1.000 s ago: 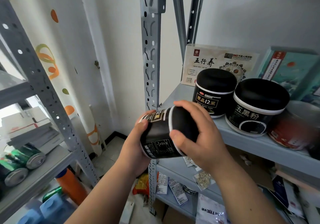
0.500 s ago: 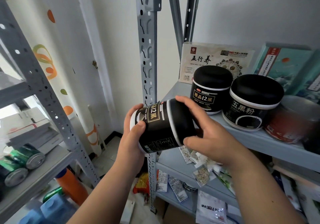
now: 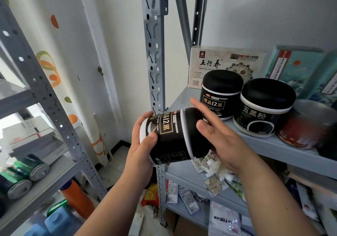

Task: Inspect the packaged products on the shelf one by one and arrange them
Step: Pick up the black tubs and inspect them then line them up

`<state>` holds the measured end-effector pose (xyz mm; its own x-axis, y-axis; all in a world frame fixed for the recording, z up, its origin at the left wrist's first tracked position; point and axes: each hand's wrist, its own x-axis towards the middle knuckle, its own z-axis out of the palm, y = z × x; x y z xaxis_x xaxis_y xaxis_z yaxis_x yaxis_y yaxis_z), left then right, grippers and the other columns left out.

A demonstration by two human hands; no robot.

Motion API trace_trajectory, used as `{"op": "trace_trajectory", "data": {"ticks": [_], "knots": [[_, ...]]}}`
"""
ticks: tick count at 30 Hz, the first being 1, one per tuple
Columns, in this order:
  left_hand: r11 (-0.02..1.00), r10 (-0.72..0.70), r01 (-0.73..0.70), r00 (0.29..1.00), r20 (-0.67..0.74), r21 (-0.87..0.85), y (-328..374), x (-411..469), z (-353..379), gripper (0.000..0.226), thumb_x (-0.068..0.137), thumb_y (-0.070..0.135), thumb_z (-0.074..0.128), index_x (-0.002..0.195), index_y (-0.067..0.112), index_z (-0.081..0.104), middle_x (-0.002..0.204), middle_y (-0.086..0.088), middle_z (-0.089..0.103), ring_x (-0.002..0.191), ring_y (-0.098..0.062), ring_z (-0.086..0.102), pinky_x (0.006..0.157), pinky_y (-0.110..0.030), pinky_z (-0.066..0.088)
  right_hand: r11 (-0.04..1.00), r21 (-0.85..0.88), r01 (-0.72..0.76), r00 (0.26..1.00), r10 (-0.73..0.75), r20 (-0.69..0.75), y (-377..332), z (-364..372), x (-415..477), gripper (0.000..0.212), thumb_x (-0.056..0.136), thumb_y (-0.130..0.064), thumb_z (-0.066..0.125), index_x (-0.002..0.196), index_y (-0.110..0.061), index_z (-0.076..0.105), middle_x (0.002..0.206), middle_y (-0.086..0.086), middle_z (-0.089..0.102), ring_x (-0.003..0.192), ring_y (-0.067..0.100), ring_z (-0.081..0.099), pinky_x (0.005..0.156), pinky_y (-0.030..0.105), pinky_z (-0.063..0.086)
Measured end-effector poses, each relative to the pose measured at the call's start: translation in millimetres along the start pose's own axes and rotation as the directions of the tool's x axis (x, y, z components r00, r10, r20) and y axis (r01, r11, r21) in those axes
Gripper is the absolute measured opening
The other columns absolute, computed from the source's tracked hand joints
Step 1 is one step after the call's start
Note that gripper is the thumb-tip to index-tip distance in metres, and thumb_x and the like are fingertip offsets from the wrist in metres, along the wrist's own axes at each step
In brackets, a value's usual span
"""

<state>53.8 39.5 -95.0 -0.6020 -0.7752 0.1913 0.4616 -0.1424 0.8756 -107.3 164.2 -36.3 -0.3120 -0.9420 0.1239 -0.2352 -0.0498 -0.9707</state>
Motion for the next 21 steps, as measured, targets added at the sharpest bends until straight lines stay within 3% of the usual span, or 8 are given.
{"op": "trace_trajectory", "data": {"ticks": [2, 3, 6, 9, 12, 13, 17, 21], "knots": [[1.0, 0.01, -0.01, 1.0, 0.004, 0.011, 0.5, 0.3, -0.1, 0.075, 0.069, 0.036, 0.07, 0.141, 0.031, 0.05, 0.119, -0.007, 0.069, 0.104, -0.033, 0.068, 0.091, -0.07, 0.05, 0.998, 0.02, -0.065, 0.998, 0.065, -0.014, 4.0, 3.3, 2.9, 0.073, 0.067, -0.091, 0.061, 0.136, -0.074, 0.04, 0.145, -0.029, 0.051, 0.136, 0.005, 0.051, 0.116, 0.045, 0.041], [1.0, 0.014, -0.014, 1.0, 0.008, 0.013, 1.1, 0.5, -0.4, 0.075, 0.068, 0.036, 0.069, 0.141, 0.031, 0.05, 0.119, -0.006, 0.069, 0.104, -0.032, 0.068, 0.09, -0.067, 0.052, 0.997, 0.041, -0.064, 0.998, 0.064, -0.01, 6.6, 3.6, 3.3, 0.074, 0.066, -0.087, 0.065, 0.135, -0.071, 0.043, 0.144, -0.023, 0.054, 0.134, 0.012, 0.054, 0.114, 0.05, 0.043], [1.0, 0.012, -0.012, 1.0, 0.012, -0.01, 2.4, 0.2, -2.9, 0.076, 0.068, 0.036, 0.069, 0.142, 0.029, 0.049, 0.118, -0.006, 0.069, 0.103, -0.032, 0.069, 0.088, -0.06, 0.055, 0.996, 0.076, 0.047, 0.999, -0.048, 0.019, 5.9, 2.9, 1.0, 0.069, 0.072, -0.044, 0.071, 0.137, -0.056, 0.054, 0.145, -0.009, 0.055, 0.135, 0.02, 0.054, 0.114, 0.055, 0.044], [1.0, 0.004, -0.003, 1.0, 0.006, -0.027, 2.2, -0.4, -3.9, 0.076, 0.069, 0.035, 0.069, 0.142, 0.028, 0.048, 0.119, -0.008, 0.068, 0.103, -0.033, 0.068, 0.09, -0.063, 0.052, 0.994, 0.023, 0.105, 0.994, -0.105, 0.012, 5.6, 2.5, 0.8, 0.069, 0.074, -0.043, 0.068, 0.139, -0.057, 0.052, 0.154, -0.008, 0.047, 0.144, 0.014, 0.045, 0.119, 0.052, 0.038], [1.0, 0.0, 0.0, 1.0, 0.022, -0.001, 2.7, -1.3, -2.2, 0.077, 0.069, 0.036, 0.069, 0.143, 0.03, 0.048, 0.122, -0.008, 0.068, 0.105, -0.033, 0.069, 0.09, -0.065, 0.053, 0.999, -0.002, 0.037, 0.999, -0.037, 0.007, 5.2, 9.0, 1.1, 0.08, 0.069, -0.059, 0.074, 0.139, -0.07, 0.037, 0.148, -0.016, 0.05, 0.13, 0.004, 0.056, 0.108, 0.036, 0.051], [1.0, 0.002, -0.002, 1.0, 0.027, 0.007, 3.3, -1.5, -1.7, 0.077, 0.069, 0.037, 0.07, 0.143, 0.031, 0.048, 0.123, -0.007, 0.068, 0.106, -0.032, 0.07, 0.09, -0.064, 0.054, 0.999, -0.037, 0.037, 0.999, -0.038, -0.011, 6.6, 10.9, 1.6, 0.083, 0.068, -0.06, 0.077, 0.14, -0.069, 0.036, 0.147, -0.014, 0.05, 0.129, 0.007, 0.057, 0.106, 0.037, 0.052], [0.999, -0.005, 0.006, 0.999, 0.038, -0.034, 3.5, -1.9, -1.7, 0.086, 0.069, 0.039, 0.08, 0.147, 0.03, 0.047, 0.132, -0.01, 0.066, 0.118, -0.036, 0.066, 0.097, -0.058, 0.055, 0.99, -0.069, 0.126, 0.987, -0.133, -0.095, 9.4, 15.5, 1.0, 0.08, 0.067, -0.055, 0.079, 0.139, -0.06, 0.044, 0.144, -0.009, 0.052, 0.131, 0.016, 0.056, 0.107, 0.047, 0.051], [0.967, -0.142, 0.139, 0.99, 0.002, -0.213, 0.5, 1.7, -2.3, 0.101, 0.061, 0.057, 0.09, 0.148, 0.03, 0.048, 0.142, -0.011, 0.061, 0.125, -0.039, 0.062, 0.096, -0.063, 0.052, 0.977, 0.021, 0.214, 0.966, -0.209, -0.15, 10.7, 16.9, -1.2, 0.073, 0.067, -0.048, 0.077, 0.134, -0.056, 0.052, 0.134, -0.014, 0.056, 0.125, 0.012, 0.059, 0.1, 0.034, 0.052]]}}
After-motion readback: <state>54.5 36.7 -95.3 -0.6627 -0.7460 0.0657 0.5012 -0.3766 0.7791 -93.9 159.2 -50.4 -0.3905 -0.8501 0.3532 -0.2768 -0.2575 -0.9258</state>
